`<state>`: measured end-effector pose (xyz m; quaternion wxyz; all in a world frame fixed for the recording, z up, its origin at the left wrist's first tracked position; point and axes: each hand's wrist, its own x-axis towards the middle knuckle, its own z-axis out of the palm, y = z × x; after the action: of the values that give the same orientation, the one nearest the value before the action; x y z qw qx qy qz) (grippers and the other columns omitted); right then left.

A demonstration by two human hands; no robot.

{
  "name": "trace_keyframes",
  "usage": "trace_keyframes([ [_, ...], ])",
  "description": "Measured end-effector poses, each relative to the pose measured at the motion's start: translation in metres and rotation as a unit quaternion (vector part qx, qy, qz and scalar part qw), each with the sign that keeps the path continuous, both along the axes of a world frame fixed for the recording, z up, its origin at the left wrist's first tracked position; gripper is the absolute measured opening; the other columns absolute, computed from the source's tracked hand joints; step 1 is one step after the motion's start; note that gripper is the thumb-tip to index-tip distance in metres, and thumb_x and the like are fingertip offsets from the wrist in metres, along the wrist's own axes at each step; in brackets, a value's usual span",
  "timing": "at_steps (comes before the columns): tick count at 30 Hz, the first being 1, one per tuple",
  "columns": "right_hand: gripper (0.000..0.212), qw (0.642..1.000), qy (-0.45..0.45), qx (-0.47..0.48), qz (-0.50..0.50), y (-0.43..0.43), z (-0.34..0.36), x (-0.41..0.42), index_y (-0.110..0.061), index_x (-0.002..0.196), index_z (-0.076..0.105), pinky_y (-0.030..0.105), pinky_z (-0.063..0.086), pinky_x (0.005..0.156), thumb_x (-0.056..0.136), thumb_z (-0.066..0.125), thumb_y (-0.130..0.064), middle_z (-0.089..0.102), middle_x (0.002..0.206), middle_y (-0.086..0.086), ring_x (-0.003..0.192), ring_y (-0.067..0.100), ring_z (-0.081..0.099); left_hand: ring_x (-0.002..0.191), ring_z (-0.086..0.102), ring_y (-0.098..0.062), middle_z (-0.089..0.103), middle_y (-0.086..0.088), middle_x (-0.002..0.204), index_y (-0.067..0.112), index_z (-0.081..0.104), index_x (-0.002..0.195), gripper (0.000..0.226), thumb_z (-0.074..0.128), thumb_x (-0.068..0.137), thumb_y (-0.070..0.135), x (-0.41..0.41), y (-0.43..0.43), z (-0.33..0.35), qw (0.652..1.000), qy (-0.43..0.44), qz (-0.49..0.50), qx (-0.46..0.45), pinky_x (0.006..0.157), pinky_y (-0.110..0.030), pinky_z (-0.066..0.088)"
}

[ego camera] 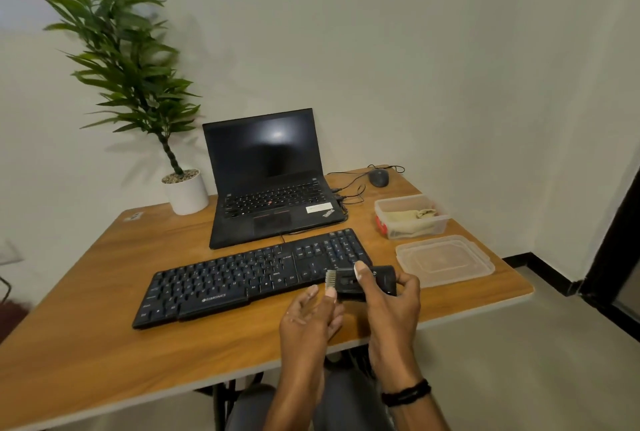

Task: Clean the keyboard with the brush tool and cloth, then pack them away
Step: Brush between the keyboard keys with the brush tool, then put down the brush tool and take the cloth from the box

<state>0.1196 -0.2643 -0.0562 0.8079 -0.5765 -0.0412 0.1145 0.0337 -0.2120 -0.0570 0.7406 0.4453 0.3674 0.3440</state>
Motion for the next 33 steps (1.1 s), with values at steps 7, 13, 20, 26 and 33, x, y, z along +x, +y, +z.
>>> trace_keyframes([
  [7, 0.038, 0.993, 0.016, -0.015, 0.113, -0.003, -0.005, -0.022, -0.015, 0.097, 0.065, 0.037, 0.060, 0.071, 0.072, 0.086, -0.036, 0.075, 0.089, 0.007, 0.082, 0.022, 0.073, 0.103, 0.074, -0.022, 0.078, -0.011, 0.105, 0.018, 0.055, 0.134, 0.053, 0.078, 0.086, 0.016, -0.014, 0.009, 0.005, 0.996, -0.041, 0.072, 0.022, 0.094, -0.040, 0.059],
  [13, 0.030, 0.980, -0.006, -0.031, 0.198, -0.010, 0.010, -0.030, -0.005, 0.086, 0.074, 0.034, 0.058, 0.061, 0.084, 0.076, -0.035, 0.072, 0.079, 0.021, 0.064, 0.023, 0.067, 0.094, 0.077, -0.020, 0.079, -0.006, 0.097, 0.019, 0.051, 0.134, 0.053, 0.076, 0.087, 0.012, -0.014, 0.008, 0.014, 0.996, -0.082, 0.025, 0.040, 0.081, -0.032, 0.060],
  [20, 0.024, 0.981, -0.002, -0.064, 0.185, -0.010, 0.005, -0.026, -0.012, 0.080, 0.078, 0.040, 0.061, 0.071, 0.083, 0.078, -0.036, 0.075, 0.078, 0.012, 0.073, 0.025, 0.073, 0.095, 0.076, -0.028, 0.078, -0.018, 0.098, 0.017, 0.044, 0.138, 0.064, 0.076, 0.084, 0.005, -0.011, 0.014, 0.014, 0.993, -0.103, -0.021, 0.047, 0.074, -0.031, 0.061],
  [26, 0.021, 0.976, -0.003, -0.094, 0.197, -0.007, 0.001, -0.026, -0.011, 0.079, 0.077, 0.043, 0.059, 0.070, 0.087, 0.073, -0.030, 0.074, 0.080, 0.017, 0.072, 0.026, 0.070, 0.098, 0.075, -0.030, 0.077, -0.020, 0.099, 0.018, 0.045, 0.138, 0.073, 0.081, 0.075, 0.008, -0.012, 0.021, 0.004, 0.993, -0.105, -0.009, 0.047, 0.080, -0.033, 0.062],
  [33, 0.009, 0.968, -0.017, -0.103, 0.229, -0.013, -0.001, -0.022, -0.023, 0.091, 0.077, 0.044, 0.058, 0.073, 0.090, 0.069, -0.025, 0.075, 0.088, 0.010, 0.083, 0.023, 0.071, 0.094, 0.076, -0.026, 0.078, -0.016, 0.097, 0.021, 0.046, 0.134, 0.063, 0.077, 0.083, 0.003, -0.009, 0.030, -0.006, 0.995, -0.089, -0.002, 0.045, 0.087, -0.039, 0.059],
])
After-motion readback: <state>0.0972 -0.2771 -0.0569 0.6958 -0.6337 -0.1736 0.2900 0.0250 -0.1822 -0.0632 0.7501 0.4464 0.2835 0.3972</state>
